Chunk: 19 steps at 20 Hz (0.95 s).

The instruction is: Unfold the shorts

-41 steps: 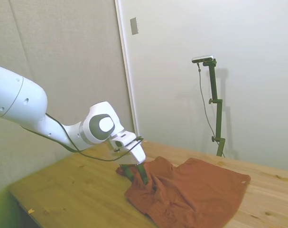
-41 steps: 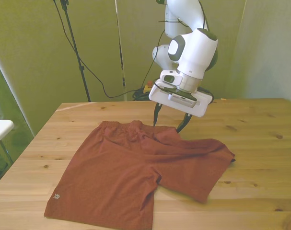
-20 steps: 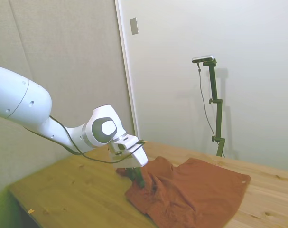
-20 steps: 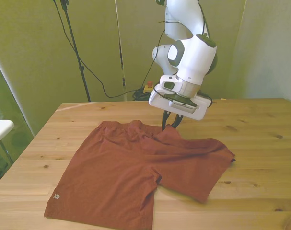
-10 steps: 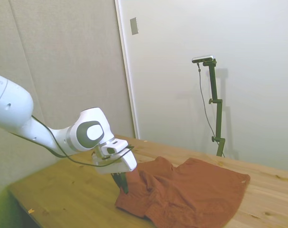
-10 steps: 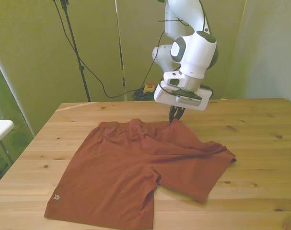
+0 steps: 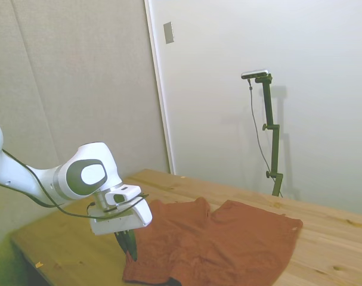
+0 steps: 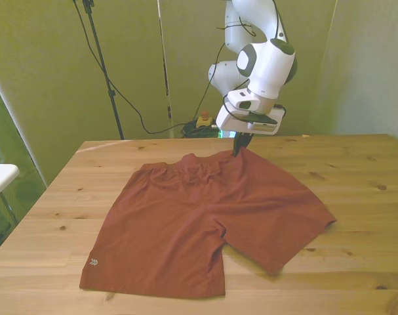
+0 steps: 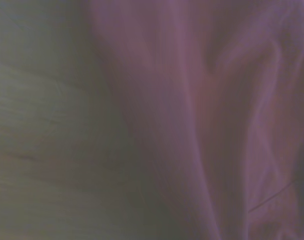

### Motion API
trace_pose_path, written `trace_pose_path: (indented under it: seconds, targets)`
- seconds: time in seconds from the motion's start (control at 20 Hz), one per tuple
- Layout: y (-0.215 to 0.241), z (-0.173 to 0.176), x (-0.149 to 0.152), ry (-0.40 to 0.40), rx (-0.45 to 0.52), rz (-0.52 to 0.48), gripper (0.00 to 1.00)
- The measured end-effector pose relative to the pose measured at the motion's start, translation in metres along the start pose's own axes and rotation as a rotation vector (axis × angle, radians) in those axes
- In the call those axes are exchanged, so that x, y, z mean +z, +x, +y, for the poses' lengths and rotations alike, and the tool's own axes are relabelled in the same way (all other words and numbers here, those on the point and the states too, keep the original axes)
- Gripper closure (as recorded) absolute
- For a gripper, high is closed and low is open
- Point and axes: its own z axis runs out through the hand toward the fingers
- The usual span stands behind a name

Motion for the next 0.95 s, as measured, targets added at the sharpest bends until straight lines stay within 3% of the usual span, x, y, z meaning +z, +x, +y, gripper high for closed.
trace_pose_path:
  seconds: [0.5, 0.95]
  targets:
    - [-0.007, -0.005, -0.010, 0.011, -0.012, -0.009, 0.00]
    - [-0.023, 0.009, -0.063, 0.085, 0.035, 0.011, 0.00]
